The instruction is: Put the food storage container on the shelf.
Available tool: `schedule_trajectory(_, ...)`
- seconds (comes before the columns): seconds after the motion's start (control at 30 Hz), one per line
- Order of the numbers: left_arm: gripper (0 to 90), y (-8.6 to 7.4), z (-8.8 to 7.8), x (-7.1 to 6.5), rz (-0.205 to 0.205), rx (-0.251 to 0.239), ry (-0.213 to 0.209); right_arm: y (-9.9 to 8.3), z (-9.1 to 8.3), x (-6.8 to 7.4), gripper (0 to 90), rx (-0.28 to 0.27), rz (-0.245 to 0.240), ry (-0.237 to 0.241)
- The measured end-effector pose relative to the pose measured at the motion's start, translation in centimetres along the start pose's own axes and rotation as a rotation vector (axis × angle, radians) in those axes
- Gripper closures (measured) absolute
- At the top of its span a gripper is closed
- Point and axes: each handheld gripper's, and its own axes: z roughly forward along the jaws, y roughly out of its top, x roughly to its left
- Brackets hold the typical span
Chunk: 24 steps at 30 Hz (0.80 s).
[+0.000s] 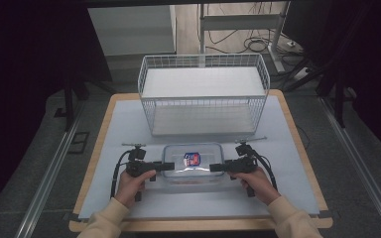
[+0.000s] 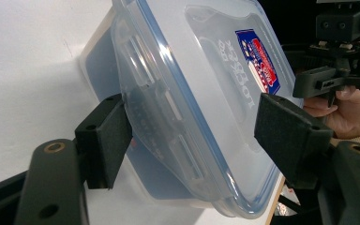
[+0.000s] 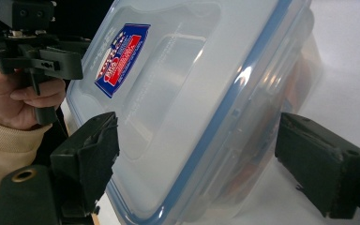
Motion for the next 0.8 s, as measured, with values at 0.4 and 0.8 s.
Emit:
schedule_trajectory(0.4, 28.2, -0.1, 0.0, -0.2, 0.013, -0.006, 0.004, 0.0, -1.0, 0.5, 25.9, 0.0, -0.043, -0.014)
schedule_trajectory(0.8, 30.1, -0.1, -0.1, -0.2, 0.02, -0.013, -0.001, 0.4, -0.9, -0.4, 26.8, -0.044, -0.001, 0.014)
